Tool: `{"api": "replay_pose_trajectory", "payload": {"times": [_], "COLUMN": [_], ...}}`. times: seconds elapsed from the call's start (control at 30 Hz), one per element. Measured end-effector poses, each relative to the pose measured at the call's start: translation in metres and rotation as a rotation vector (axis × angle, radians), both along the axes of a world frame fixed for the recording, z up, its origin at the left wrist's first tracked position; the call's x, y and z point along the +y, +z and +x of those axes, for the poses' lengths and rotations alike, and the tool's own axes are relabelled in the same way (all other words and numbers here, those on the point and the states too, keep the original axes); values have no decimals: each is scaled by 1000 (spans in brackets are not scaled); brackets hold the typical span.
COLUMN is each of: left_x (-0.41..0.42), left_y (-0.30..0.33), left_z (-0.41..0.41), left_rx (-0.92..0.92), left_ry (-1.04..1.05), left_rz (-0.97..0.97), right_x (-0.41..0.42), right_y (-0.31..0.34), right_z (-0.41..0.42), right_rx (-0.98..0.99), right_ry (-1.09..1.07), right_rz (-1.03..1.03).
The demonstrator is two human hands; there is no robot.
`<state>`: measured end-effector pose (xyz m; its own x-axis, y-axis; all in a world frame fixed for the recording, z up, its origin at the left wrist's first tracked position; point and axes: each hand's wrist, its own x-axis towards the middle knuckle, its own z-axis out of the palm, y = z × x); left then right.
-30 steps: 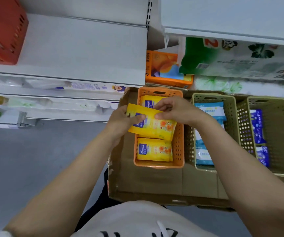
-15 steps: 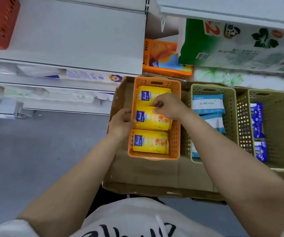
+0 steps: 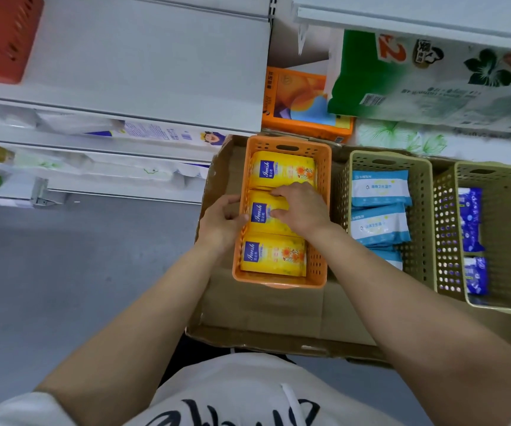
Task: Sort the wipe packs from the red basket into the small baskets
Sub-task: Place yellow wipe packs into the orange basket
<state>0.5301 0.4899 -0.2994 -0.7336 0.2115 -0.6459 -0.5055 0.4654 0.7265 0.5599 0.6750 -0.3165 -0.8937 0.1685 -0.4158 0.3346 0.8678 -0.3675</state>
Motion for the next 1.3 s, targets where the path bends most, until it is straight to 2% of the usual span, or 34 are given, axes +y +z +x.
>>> {"api": "replay_pose_trajectory", "payload": {"times": [0.33,0.63,0.9,1.0,1.1,1.3], "left_x": [0,1,-16,-46,-102,-249], "left_y": [0,-8,26,57,93,168], "left_z": [1,5,-2,-17,-40,-83], "left_rx": [-1,81,212,297,447,797], "left_ry": [-4,13,-199,-309,-411,-444], "left_rz": [-5,-65,-203,-223,-288,-350], "right_x": [-6,-10,-8,-18,-44,-155], "right_y": [-3,6,58,96,140,211], "right_z": [-2,3,0,-1,0,2], "right_rx": [30,65,3,40,158,463], "right_ry": [-42,-25,-83,-72,-81,-85], "right_rz": [71,155,149,168,243,293]}}
